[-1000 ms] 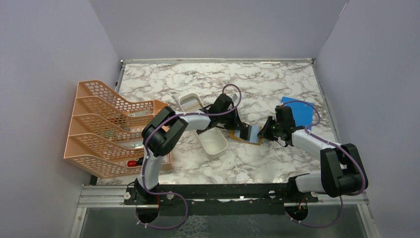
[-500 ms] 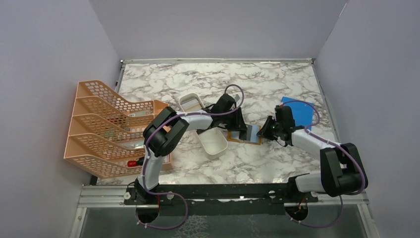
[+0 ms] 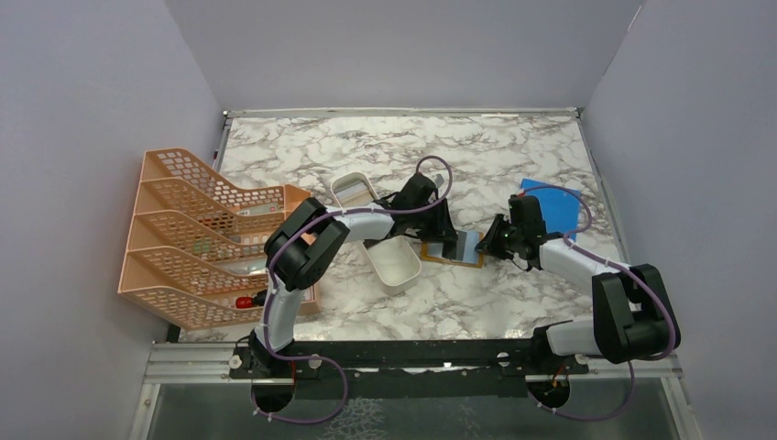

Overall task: Put the credit cards into the card holder
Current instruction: Insert the credit card into the card holder.

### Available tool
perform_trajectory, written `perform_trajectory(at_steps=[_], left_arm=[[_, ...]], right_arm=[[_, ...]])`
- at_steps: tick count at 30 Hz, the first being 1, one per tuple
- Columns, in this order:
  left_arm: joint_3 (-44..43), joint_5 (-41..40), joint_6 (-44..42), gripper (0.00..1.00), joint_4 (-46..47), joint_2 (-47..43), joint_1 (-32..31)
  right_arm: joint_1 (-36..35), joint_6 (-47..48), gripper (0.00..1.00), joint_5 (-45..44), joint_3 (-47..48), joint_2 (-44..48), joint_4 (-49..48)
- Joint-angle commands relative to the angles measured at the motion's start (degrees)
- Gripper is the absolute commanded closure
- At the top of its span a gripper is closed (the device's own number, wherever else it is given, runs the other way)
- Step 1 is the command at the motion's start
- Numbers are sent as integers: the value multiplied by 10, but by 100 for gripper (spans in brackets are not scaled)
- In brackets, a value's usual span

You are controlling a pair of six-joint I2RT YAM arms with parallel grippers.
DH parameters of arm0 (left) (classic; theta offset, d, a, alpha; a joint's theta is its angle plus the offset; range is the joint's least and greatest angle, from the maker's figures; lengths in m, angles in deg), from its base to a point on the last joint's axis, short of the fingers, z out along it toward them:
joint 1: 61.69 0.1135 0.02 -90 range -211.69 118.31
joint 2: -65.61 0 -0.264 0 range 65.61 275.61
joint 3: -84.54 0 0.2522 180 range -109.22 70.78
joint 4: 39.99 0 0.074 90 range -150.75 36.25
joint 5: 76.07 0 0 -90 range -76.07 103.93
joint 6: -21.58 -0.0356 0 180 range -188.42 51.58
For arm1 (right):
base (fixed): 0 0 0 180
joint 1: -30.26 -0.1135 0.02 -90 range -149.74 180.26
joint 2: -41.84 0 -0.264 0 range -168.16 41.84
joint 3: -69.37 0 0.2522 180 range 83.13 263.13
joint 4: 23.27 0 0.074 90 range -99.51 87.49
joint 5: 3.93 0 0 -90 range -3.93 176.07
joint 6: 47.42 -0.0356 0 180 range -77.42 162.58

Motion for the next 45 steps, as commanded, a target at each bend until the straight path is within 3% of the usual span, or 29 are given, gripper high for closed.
perform_trajectory(at_steps=[1,14,25,45], left_arm=[[1,-19,-6,58,-13,-21,-6],[-18,8,25,58,14,3,-36],[-27,-35,5,58,-22,-14,-39],[-63,-25,25,58,-5,32,-58]], right_arm=[[-1,7,82,-11,-10,-14,3],[-1,-7,83,-5,-12,-12,-2],[-1,-19,83,-3,-22,-4,-9],[-1,-28,80,0,-23,11,-16]])
